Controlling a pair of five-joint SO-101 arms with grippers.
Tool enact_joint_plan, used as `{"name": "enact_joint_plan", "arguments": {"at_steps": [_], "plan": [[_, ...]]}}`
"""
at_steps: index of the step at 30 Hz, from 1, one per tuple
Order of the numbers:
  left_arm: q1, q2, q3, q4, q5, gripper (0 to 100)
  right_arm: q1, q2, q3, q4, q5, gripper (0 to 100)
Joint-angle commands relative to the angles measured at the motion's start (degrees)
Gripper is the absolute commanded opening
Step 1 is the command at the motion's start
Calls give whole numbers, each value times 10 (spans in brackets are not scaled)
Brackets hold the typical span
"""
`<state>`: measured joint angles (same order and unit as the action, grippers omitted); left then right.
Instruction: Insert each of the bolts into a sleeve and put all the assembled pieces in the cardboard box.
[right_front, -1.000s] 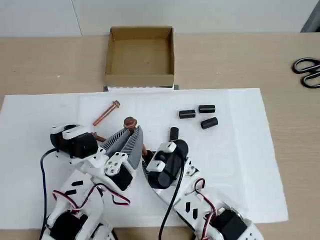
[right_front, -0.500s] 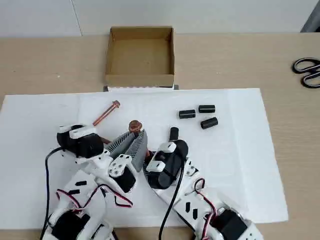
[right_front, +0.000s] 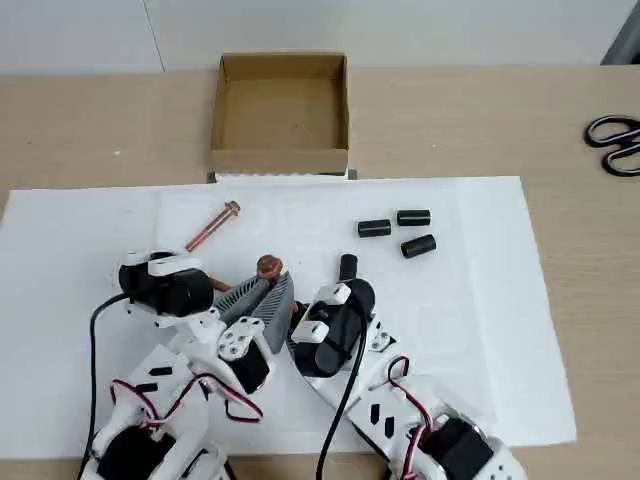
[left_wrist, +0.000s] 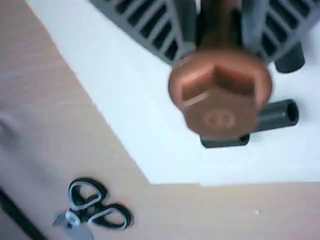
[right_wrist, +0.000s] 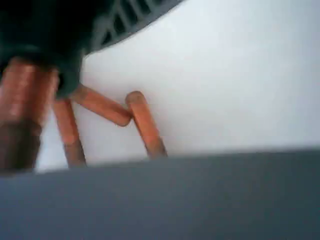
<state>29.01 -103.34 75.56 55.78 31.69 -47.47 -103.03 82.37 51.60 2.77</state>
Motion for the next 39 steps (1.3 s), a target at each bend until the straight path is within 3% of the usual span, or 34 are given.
{"name": "enact_joint_plan", "arguments": {"at_steps": [1, 8, 21, 28, 39], "plan": [[11, -4, -22, 28, -33, 6, 6, -6, -33, -27, -6, 3], [65, -1, -12, 51, -40, 6, 6, -5, -32, -50, -4, 3], [52, -4, 23, 48, -77, 8, 6, -5, -33, -49, -4, 3], [30, -2, 21, 52, -77, 140, 6, -5, -33, -47, -4, 3], [29, -4, 15, 49, -77, 146, 6, -5, -28, -47, -5, 3]]}}
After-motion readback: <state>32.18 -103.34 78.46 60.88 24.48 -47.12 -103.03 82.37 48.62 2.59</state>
